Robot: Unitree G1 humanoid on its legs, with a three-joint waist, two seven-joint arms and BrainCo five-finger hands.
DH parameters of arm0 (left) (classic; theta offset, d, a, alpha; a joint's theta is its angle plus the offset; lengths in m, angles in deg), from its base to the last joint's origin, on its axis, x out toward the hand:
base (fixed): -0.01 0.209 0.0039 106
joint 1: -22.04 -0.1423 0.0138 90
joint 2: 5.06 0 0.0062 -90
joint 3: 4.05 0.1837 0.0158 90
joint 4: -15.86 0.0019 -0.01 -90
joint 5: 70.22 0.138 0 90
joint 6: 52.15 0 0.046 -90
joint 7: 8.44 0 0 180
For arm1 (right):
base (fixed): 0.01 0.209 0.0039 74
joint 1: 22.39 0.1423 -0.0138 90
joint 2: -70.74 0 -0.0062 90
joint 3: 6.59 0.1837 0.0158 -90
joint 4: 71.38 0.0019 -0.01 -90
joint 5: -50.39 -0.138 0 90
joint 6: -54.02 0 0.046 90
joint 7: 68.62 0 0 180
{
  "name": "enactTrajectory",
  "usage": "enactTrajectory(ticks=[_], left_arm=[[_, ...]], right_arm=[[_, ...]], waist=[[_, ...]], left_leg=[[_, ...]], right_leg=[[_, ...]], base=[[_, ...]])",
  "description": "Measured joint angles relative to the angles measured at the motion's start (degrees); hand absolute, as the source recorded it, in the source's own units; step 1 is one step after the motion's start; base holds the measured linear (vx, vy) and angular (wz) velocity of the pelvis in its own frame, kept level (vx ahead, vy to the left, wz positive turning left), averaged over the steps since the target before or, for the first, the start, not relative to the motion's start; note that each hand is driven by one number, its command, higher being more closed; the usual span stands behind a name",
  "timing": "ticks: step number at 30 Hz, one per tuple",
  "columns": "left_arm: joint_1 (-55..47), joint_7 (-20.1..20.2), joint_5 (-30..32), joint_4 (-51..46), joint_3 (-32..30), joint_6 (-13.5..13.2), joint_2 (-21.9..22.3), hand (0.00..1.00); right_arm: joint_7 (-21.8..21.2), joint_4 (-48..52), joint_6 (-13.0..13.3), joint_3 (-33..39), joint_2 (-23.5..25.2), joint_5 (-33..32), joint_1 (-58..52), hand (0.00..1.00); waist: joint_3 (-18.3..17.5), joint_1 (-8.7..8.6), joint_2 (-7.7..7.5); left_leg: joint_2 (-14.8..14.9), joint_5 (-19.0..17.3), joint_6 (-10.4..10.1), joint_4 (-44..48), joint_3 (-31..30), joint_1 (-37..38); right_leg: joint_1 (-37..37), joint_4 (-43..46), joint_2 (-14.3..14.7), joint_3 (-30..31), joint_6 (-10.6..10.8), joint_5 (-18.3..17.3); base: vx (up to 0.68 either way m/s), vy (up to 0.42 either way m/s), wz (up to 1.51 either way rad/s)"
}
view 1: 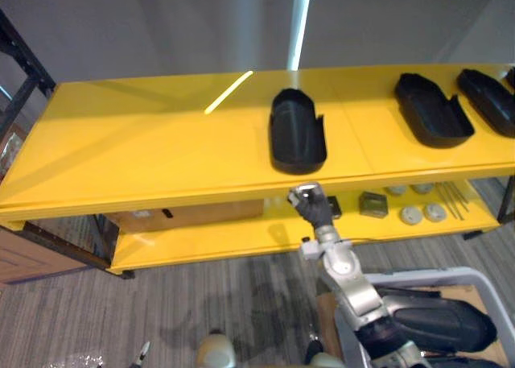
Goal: Walk over and take plastic housings, then place them on the shelf
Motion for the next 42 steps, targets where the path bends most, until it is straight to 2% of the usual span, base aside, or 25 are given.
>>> enactTrajectory(ticks=[10, 15, 22, 25, 32, 36, 38, 42], left_arm=[[0.19, 1.22, 1.0, -0.06, 1.35, 0.01, -0.01, 0.0], [0.36, 1.59, 1.12, -0.08, 2.09, 0.0, -0.01, 0.0], [0.66, 2.38, 1.13, -0.19, 2.09, 1.52, -0.02, 0.0], [0.74, 2.98, 1.12, -0.28, 2.0, 1.57, -0.03, 0.0], [0.76, 3.72, 1.13, -0.55, 2.01, 1.57, -0.07, 0.0], [0.79, 3.82, 1.16, -0.77, 2.01, 1.57, -0.07, 0.0], [0.82, 3.97, 1.17, -0.8, 2.01, 1.57, -0.07, 0.0], [0.83, 4.2, 1.17, -0.8, 2.03, 1.55, -0.08, 0.0]], right_arm=[[0.26, -2.53, -0.11, 4.26, -0.12, -0.21, 5.86, 1.0], [0.24, -5.94, -0.46, 7.29, -0.17, -1.69, 9.09, 1.0], [-0.18, -12.43, -2.9, 12.95, -2.77, -5.91, 15.47, 1.0], [-0.34, -14.8, -2.99, 14.57, -3.95, -7.09, 17.57, 1.0], [-2.81, -18.59, -3.08, 16.48, -5.73, -11.58, 21.22, 1.0], [-3.95, -20.34, -3.38, 17.4, -6.26, -11.93, 22.53, 1.0], [-4.0, -20.41, -3.35, 17.42, -6.55, -11.9, 22.59, 1.0], [-3.49, -19.97, -1.35, 17.43, -6.59, -11.48, 22.61, 1.0]], waist=[[0.92, 0.14, 0.42], [1.73, 0.28, 1.19], [2.63, 1.18, 1.81], [3.43, 1.4, 1.89], [4.1, 1.54, 2.07], [4.22, 1.66, 2.28], [4.36, 1.66, 2.48], [4.73, 1.69, 3.11]], left_leg=[[-0.22, 0.05, 0.06, 0.73, -0.69, -0.7], [-0.3, 0.13, 0.18, 0.88, -1.47, -0.67], [-0.54, 0.51, 0.17, 0.87, -3.28, -0.7], [-0.56, 0.6, 0.13, 0.87, -3.52, -0.77], [-0.61, 0.67, 0.09, 1.02, -3.69, -0.81], [-0.65, 0.66, 0.09, 1.54, -4.23, -1.09], [-0.65, 0.66, 0.1, 1.78, -4.56, -1.61], [-0.58, 0.68, 0.12, 1.77, -4.49, -1.62]], right_leg=[[0.19, 0.16, 0.05, -0.65, -0.04, -0.04], [0.69, 0.41, 0.01, -1.19, -0.05, -0.06], [1.97, 0.45, -0.09, -3.11, -0.29, -0.25], [2.07, 0.48, -0.09, -3.45, -0.34, -0.3], [2.09, 0.51, -0.05, -3.67, -0.34, -0.29], [2.09, 0.57, -0.04, -3.93, -0.35, -0.3], [2.08, 0.58, -0.03, -4.11, -0.39, -0.33], [2.05, 0.79, -0.02, -4.02, -0.37, -0.35]], base=[[0.0, 0.0, 0.03], [-0.03, 0.0, 0.06], [-0.01, -0.002, 0.11], [-0.01, -0.003, 0.07], [0.0, 0.0, 0.0], [0.0, 0.005, 0.04], [-0.04, 0.01, 0.07], [-0.04, 0.006, -0.01]])
